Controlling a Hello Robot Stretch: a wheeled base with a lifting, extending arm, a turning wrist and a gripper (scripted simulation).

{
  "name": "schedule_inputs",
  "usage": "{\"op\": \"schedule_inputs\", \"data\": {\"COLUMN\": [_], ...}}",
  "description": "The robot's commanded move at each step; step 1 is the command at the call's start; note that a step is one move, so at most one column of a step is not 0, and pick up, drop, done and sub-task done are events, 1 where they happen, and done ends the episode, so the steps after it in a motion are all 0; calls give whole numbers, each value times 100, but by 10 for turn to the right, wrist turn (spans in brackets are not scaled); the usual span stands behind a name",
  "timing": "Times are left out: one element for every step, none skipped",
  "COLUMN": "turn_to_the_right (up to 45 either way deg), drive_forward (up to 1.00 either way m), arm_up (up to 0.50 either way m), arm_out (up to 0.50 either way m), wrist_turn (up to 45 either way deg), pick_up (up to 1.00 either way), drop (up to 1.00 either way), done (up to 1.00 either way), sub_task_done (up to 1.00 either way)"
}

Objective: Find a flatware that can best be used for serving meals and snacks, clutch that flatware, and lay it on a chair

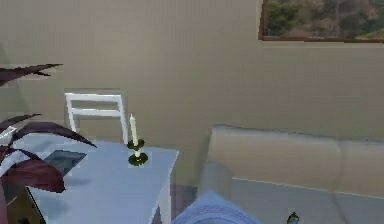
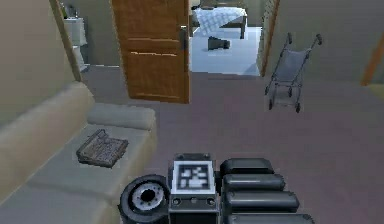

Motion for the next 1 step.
{"op": "schedule_inputs", "data": {"turn_to_the_right": [-450], "drive_forward": [0], "arm_up": [0], "arm_out": [0], "wrist_turn": [0], "pick_up": [0], "drop": [0], "done": [0], "sub_task_done": [0]}}
